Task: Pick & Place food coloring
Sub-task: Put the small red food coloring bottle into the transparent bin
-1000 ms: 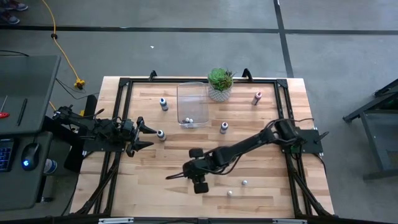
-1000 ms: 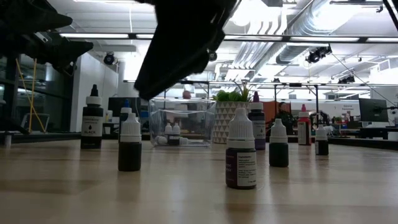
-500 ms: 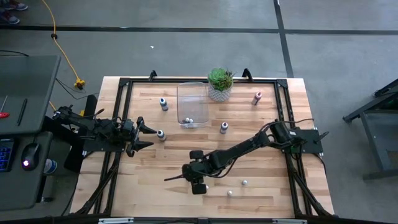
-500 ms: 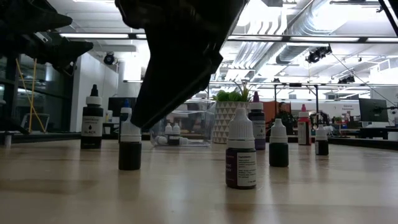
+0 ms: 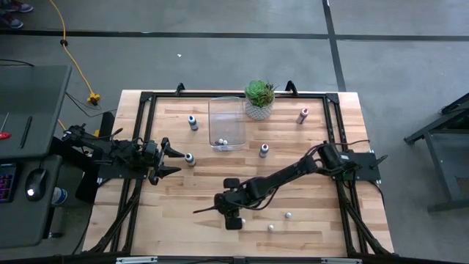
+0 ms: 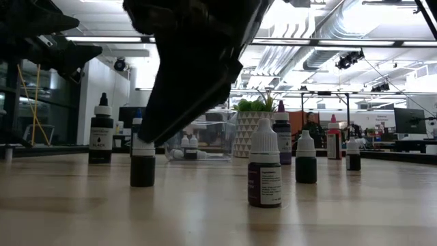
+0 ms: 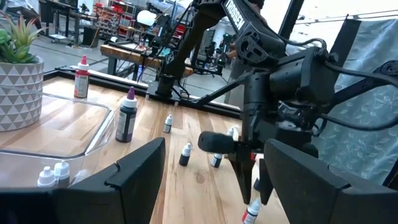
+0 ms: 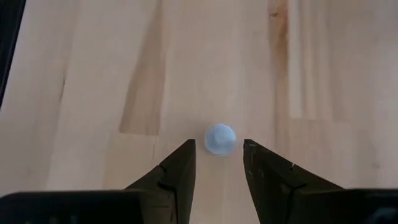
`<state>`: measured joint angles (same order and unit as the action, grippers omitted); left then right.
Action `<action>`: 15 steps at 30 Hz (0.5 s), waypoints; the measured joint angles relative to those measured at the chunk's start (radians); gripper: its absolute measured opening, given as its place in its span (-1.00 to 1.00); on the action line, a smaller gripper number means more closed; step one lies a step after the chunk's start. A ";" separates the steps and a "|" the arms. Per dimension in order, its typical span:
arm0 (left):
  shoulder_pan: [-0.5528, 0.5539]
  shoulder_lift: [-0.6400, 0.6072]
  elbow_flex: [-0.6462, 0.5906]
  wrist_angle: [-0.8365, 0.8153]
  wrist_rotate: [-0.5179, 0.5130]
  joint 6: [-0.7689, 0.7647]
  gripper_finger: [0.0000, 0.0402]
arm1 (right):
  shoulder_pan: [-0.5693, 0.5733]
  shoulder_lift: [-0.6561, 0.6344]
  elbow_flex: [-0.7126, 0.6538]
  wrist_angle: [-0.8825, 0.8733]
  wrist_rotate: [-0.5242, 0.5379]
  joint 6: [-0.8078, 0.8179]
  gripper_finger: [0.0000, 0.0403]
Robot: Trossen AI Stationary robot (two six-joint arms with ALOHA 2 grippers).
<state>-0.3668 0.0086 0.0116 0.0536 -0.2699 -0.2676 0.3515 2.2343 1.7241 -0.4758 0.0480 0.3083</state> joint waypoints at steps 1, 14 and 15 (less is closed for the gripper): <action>0.000 0.000 0.000 0.000 0.000 0.000 0.35 | 0.000 0.003 -0.001 0.001 -0.006 0.000 -0.38; 0.000 0.000 0.000 0.000 0.000 0.000 0.35 | 0.000 0.007 -0.001 0.043 -0.001 0.002 -0.38; 0.000 0.000 0.000 0.000 0.000 0.000 0.35 | 0.000 0.007 -0.001 0.042 0.000 0.004 -0.38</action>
<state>-0.3666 0.0087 0.0116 0.0536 -0.2699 -0.2676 0.3515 2.2417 1.7229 -0.4335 0.0479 0.3119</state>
